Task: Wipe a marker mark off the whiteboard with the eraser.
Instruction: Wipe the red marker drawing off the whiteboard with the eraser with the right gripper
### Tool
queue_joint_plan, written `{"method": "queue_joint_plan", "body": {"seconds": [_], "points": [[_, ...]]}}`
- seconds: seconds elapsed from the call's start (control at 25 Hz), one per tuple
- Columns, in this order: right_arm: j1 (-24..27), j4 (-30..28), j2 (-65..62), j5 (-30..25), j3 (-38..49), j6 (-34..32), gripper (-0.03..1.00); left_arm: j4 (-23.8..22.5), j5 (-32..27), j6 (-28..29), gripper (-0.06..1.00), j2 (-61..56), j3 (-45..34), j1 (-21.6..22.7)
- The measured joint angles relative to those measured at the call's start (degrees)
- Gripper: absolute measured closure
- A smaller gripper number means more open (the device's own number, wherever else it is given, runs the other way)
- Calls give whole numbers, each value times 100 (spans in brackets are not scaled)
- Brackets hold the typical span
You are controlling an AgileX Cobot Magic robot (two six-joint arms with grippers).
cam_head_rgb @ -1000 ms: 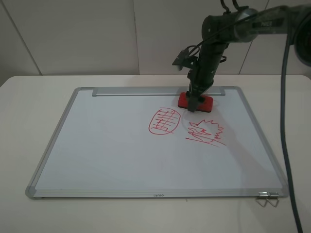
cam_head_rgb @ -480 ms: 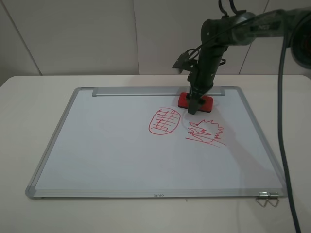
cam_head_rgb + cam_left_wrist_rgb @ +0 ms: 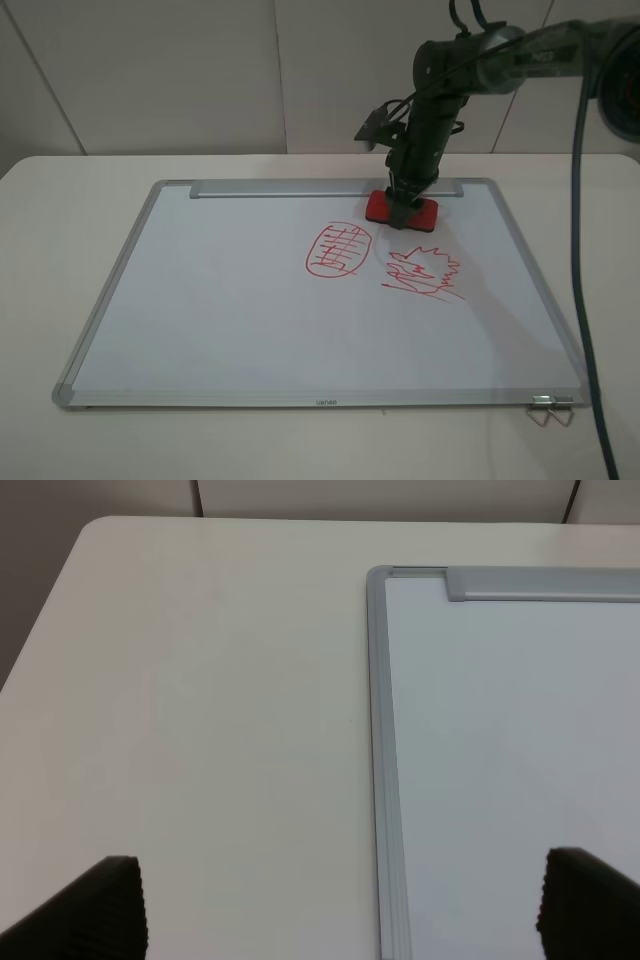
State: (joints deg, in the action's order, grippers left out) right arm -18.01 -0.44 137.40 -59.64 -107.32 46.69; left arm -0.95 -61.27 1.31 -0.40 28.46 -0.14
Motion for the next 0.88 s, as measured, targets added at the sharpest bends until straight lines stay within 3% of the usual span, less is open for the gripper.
{"method": "queue_joint_plan", "body": {"seconds": [0.4, 0.88], "points": [[-50, 6, -15, -254, -284, -79, 46, 0, 0, 0, 16, 0, 0, 0], [-754, -222, -84, -200, -627, -2062, 46, 0, 0, 0, 16, 0, 0, 0]]}}
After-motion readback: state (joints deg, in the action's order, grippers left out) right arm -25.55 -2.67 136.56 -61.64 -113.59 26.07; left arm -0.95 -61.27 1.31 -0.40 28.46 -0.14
